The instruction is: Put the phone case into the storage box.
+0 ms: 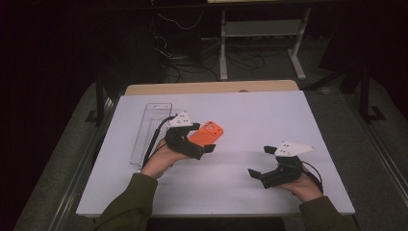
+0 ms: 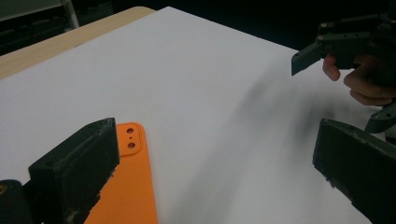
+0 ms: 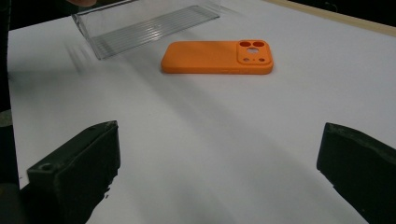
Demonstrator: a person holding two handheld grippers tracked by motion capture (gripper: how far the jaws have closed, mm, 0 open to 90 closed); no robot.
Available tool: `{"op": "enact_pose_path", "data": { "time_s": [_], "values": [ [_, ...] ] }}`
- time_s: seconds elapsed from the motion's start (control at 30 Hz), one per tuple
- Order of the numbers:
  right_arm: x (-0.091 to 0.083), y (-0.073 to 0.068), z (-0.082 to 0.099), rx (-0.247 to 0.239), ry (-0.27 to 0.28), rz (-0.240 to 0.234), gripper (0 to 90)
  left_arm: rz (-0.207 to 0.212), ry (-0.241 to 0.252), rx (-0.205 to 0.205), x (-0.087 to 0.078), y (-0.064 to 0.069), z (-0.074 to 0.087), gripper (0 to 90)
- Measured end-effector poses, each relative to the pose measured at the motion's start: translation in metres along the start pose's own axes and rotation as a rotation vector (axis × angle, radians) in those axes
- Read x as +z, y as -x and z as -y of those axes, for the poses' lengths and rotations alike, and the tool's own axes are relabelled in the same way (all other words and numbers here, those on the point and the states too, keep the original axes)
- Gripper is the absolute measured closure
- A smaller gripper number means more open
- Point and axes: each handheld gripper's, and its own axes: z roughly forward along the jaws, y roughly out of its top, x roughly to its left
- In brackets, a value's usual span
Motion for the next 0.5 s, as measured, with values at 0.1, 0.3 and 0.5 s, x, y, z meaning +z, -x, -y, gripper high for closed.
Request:
{"op": "enact_pose_path", "data": {
  "time_s": [0.1, 0.3, 0.5],
  "values": [
    [0.0004, -0.0002, -0.0002, 0.0, 0.001, 0.001, 0.0, 0.0, 0.009, 0.001, 0.0019, -0.0007, -0.0023, 0.0],
    [0.0001, 0.0004, -0.0002, -0.001, 0.003, -0.001, 0.0, 0.003, 0.01, 0.001, 0.0055, -0.0016, -0.0062, 0.0],
    [0.0003, 0.0001, -0.0004, -0.005, 0.003, 0.001, 0.0, -0.001, 0.012, -0.007, 0.009, -0.0026, -0.0079, 0.0]
  ]
}}
